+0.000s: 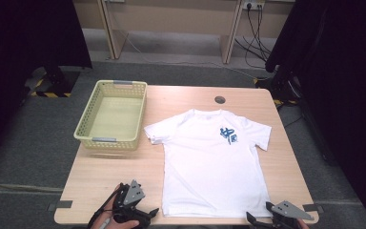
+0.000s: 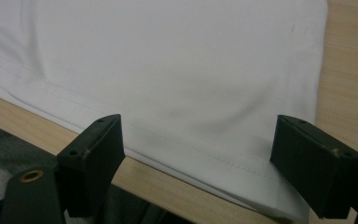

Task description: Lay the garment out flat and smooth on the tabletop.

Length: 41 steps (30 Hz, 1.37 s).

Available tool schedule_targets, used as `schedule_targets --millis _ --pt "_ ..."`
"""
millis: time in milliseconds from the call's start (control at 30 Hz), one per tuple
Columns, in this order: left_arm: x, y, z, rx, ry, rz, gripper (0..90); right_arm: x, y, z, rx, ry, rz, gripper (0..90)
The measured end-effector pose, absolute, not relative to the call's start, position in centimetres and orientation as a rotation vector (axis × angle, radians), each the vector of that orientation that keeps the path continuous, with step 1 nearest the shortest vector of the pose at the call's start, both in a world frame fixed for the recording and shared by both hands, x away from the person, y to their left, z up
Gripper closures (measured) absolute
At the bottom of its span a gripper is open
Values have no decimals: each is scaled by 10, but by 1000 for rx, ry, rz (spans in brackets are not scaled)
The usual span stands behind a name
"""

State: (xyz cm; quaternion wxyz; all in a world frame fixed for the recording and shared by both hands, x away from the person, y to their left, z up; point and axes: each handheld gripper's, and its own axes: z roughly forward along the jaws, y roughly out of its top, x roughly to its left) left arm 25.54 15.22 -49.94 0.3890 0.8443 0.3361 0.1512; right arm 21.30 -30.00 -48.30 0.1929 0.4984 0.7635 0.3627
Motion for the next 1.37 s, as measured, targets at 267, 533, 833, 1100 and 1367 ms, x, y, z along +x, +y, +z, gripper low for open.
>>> schedule_targets --millis 267,533,833,1100,1367 --pt "247 153 -499 2150 858 385 0 204 -305 -485 1410 2111 1026 175" --pt "241 155 -499 2151 864 386 0 194 -310 -485 1422 2070 1026 174" --pt "233 155 -501 2131 878 399 0 182 -319 -491 1429 2030 1010 171" --pt "232 156 -501 2128 872 400 0 180 -312 -492 1394 2042 932 158" --pt "232 156 -501 2123 875 410 0 181 -312 -492 1394 2041 935 156"
